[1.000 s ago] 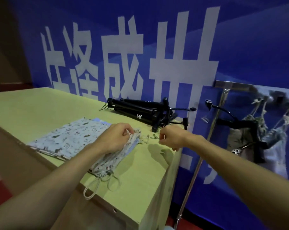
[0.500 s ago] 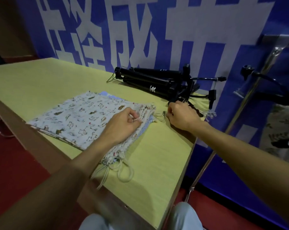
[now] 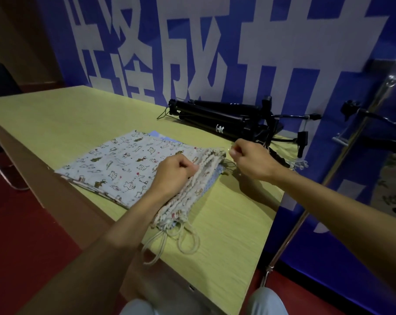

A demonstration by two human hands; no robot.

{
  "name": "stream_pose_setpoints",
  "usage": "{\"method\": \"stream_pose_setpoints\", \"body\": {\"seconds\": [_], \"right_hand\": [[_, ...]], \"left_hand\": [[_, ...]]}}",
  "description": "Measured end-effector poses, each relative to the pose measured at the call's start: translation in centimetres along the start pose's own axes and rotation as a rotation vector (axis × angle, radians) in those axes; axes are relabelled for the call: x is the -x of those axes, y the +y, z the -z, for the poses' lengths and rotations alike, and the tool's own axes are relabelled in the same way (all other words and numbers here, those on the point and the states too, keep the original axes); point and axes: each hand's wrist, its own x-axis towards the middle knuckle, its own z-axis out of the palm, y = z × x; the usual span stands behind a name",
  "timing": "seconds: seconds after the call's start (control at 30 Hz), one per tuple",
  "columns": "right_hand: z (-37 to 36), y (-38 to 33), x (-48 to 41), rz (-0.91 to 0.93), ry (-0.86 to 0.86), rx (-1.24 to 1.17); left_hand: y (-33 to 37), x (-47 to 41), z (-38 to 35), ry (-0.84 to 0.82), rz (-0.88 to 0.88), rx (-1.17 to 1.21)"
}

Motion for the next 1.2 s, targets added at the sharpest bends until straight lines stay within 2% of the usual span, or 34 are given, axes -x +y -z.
{"method": "stream_pose_setpoints", "body": {"seconds": [0.2,0.3,0.47,0.63,0.87,0.97,1.1,1.2], "right_hand": [[0.4,-4.8,1.0,0.017,-0.118,-0.369],[0.7,-6.4,1.5,0.100,-0.169,-0.404],[0.5,-6.9,2.2,0.204,-0.238,-0.123],[0.7,-6.6,2.6,0.294,-0.078,0.054],[5.6,-8.7,5.0,0.298,0.069,-0.296],[7.6,-8.8,5.9,0.329,0.099,-0.354],[11.9,-7.9,8.2,0.225,0.094,-0.483],[15.5,-6.8,9.9,0.230,0.083,-0.460]], "left_hand": [[0.3,-0.3,1.7,0.004,0.247,0.450],[0.9,-0.2,2.6,-0.007,0.281,0.510],[3.7,0.8,4.4,0.043,0.237,0.430],[6.8,0.8,6.0,0.118,0.216,0.389],[14.5,1.8,5.1,0.202,0.038,0.354],[18.2,2.6,4.2,0.218,0.020,0.384],[22.8,4.1,2.8,0.157,-0.041,0.422],[24.9,4.7,1.9,0.162,-0.120,0.435]]}}
